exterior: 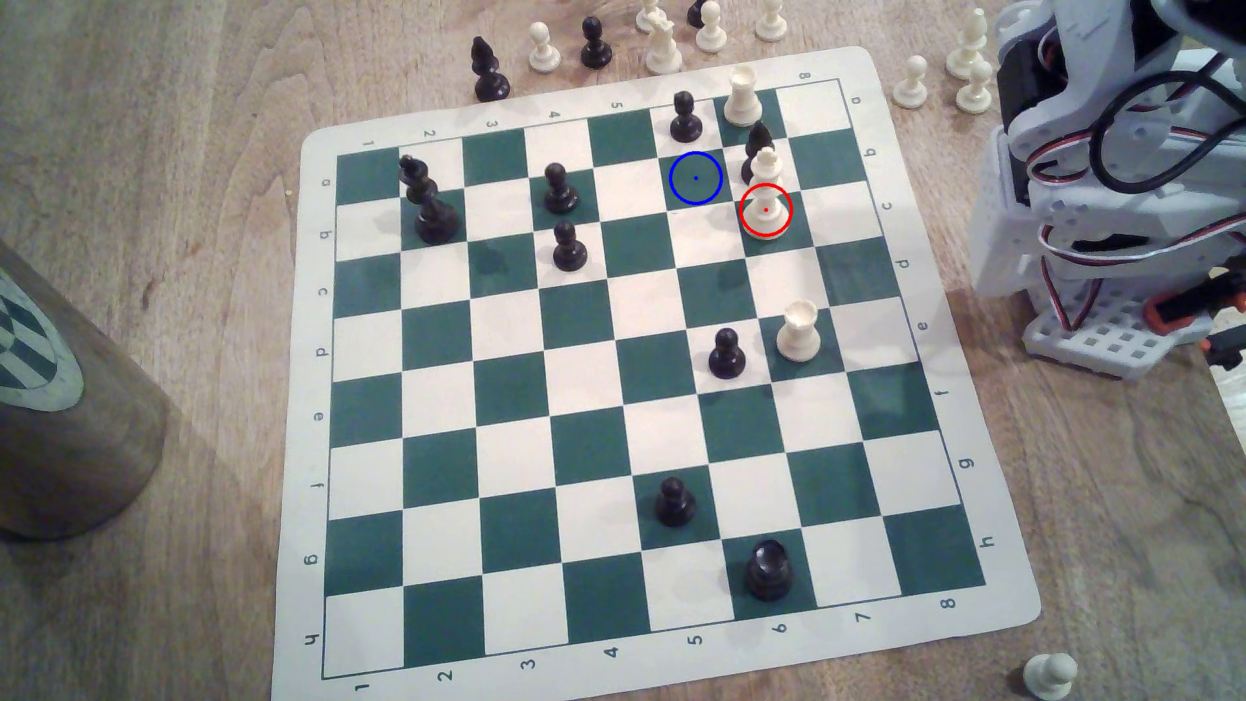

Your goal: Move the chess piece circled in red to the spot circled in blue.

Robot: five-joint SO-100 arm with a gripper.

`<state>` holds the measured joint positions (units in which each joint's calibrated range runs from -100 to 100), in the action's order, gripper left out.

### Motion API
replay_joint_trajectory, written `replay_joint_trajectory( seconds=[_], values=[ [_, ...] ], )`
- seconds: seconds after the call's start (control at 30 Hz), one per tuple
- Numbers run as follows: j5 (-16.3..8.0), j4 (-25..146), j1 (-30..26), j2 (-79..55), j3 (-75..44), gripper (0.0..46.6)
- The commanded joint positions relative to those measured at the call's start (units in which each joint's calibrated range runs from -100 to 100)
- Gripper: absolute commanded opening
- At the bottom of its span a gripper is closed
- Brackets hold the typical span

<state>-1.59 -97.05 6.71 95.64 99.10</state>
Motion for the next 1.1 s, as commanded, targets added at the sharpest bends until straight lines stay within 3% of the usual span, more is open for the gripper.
replay_joint_trajectory(
  seconds=[0.0,0.2,0.37,0.73,0.9,0.97,1.0,1.07],
  values=[
    [0.0,-2.5,-0.3,0.2,0.8,0.2],
    [0.0,7.9,-0.3,0.1,-4.2,0.2],
    [0.0,27.4,-0.3,0.1,-17.3,0.2],
    [-0.3,78.0,3.3,0.1,-42.3,0.2],
    [-0.4,101.0,8.0,0.1,-49.4,0.2],
    [-0.4,111.0,8.1,0.1,-51.7,0.2],
    [-0.6,120.3,8.1,0.0,-54.8,2.6],
    [-0.7,127.0,8.0,0.0,-56.2,1.6]
  ],
)
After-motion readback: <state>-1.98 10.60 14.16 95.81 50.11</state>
